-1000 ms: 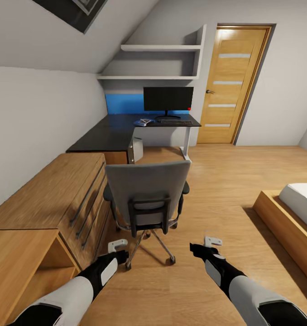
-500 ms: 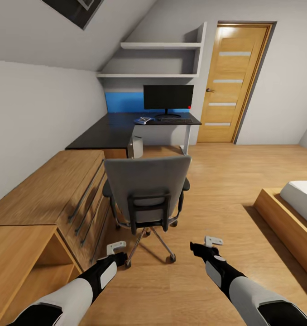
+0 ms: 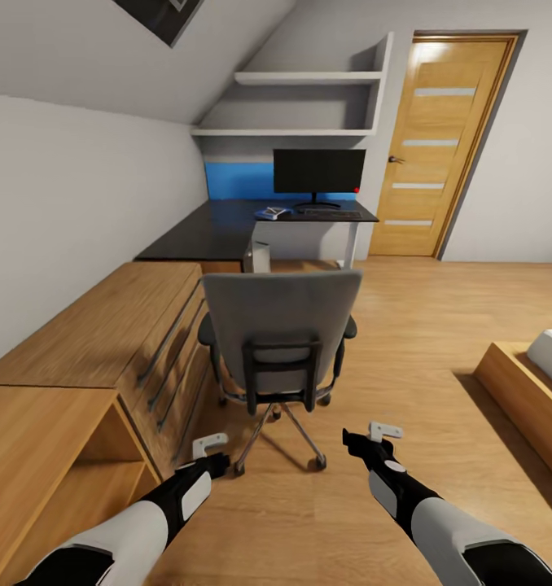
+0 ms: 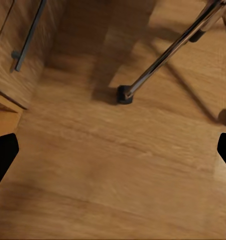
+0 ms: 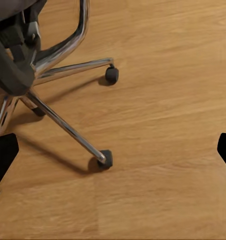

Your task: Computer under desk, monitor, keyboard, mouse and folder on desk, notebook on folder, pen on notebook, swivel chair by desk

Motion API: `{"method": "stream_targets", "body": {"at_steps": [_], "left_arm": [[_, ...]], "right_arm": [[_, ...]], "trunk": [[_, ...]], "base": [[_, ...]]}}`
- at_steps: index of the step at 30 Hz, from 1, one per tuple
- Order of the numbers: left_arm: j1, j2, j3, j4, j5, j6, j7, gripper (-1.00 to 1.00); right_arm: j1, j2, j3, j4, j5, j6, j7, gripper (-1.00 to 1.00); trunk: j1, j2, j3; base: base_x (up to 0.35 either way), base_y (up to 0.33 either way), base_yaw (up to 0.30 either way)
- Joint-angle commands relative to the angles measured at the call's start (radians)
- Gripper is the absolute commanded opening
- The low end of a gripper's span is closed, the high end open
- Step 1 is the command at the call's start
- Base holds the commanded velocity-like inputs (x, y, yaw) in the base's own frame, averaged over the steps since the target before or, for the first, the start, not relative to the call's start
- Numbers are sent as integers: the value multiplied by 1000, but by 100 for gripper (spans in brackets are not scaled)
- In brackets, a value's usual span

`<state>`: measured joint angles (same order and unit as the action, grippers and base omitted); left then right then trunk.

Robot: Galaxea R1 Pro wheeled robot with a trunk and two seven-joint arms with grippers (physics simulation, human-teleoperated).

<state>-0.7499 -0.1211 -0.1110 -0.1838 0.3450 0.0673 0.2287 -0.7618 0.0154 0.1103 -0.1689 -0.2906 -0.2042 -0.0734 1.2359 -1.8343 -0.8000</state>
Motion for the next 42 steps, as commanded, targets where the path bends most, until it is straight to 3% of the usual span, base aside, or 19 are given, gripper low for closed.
{"method": "stream_targets", "body": {"at_steps": [1, 12, 23, 34, 42], "left_arm": [[0, 0, -9, 0, 8, 3, 6, 100], [0, 0, -9, 6, 7, -3, 10, 100], [0, -17, -13, 9, 8, 0, 10, 100], [0, -19, -13, 12, 8, 3, 6, 100], [0, -20, -15, 32, 7, 4, 7, 100]], "right_arm": [[-1, 0, 9, 0, -8, -8, -5, 100], [0, -5, 7, -4, -7, -27, -5, 100], [0, -5, 6, 0, -7, -53, -5, 100], [1, -7, 5, 2, -7, -62, -5, 100], [1, -9, 5, 2, -7, -63, -5, 100]], "trunk": [[4, -8, -4], [46, -85, -39], [88, -162, -73], [88, -162, -73], [88, -162, -73]], "base": [[0, 0, 254], [0, 0, 93], [0, 0, 3], [1, 0, 0], [255, 0, 0]]}}
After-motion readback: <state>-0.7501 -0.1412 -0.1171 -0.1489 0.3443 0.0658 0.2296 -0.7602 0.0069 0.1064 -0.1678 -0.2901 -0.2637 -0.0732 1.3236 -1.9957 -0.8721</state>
